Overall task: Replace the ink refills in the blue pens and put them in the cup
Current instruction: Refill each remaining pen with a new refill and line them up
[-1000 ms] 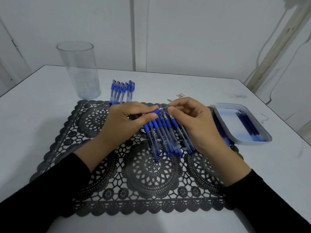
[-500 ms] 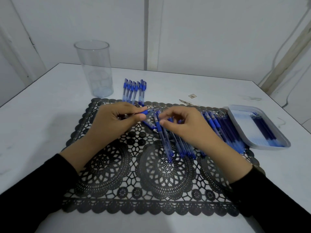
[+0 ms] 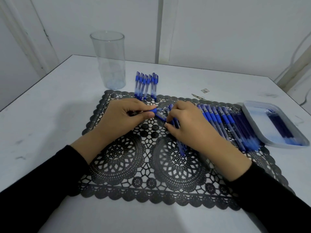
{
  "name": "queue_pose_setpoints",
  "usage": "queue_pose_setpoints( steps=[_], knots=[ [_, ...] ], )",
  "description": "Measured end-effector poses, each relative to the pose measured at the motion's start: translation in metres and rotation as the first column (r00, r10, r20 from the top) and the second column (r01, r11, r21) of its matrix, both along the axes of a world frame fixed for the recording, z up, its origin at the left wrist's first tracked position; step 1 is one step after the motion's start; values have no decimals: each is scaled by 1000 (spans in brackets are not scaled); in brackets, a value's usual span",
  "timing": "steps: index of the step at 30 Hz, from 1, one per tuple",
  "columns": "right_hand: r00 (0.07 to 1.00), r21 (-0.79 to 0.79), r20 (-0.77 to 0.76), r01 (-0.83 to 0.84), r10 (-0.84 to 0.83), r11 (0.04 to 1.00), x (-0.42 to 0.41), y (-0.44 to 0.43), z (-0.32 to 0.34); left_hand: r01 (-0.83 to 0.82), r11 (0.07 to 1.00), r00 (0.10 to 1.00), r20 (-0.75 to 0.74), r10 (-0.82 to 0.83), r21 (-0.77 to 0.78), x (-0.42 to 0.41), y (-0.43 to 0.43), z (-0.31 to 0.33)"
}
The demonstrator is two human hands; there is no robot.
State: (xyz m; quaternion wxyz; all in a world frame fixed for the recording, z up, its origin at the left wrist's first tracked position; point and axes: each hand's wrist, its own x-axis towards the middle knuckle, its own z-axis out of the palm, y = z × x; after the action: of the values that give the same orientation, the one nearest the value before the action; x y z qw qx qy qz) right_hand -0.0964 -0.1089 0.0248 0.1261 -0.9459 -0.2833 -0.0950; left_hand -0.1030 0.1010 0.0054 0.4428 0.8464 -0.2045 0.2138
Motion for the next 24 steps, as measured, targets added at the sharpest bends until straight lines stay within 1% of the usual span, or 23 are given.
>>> queue_pose_setpoints(
  steps=[4, 6, 9, 12, 14, 16, 18, 24],
  knots=[
    [999, 49, -31, -17, 19, 999, 2, -1, -4, -2, 1000, 1000, -3, 2, 5, -1, 1, 0],
    [998, 110, -52, -28, 34, 994, 3, -3, -3, -3, 1000, 1000, -12, 3, -11, -1, 1, 1],
    [993, 286, -105, -15, 47, 958, 1, -11, 2, -13, 1000, 1000, -12, 13, -19, -1, 2, 1],
    [975, 487, -205, 21, 91, 873, -2, -20, 4, -4, 1000, 1000, -12, 4, -23, -1, 1, 1],
    [965, 578, -233, 37, 122, 815, -2, -25, 3, 10, 1000, 1000, -9, -10, -25, -1, 0, 0],
    [971, 625, -210, 44, 113, 780, -1, -27, 2, 20, 999, 1000, -9, -20, -33, -1, -1, 0],
    [984, 638, -154, 33, 86, 769, 0, -27, 3, 29, 999, 999, -15, -30, -40, -2, -2, 0],
    [998, 602, -1, -43, 55, 797, -1, -24, 1, 37, 999, 999, -10, -38, -32, -3, -4, 0]
  ],
)
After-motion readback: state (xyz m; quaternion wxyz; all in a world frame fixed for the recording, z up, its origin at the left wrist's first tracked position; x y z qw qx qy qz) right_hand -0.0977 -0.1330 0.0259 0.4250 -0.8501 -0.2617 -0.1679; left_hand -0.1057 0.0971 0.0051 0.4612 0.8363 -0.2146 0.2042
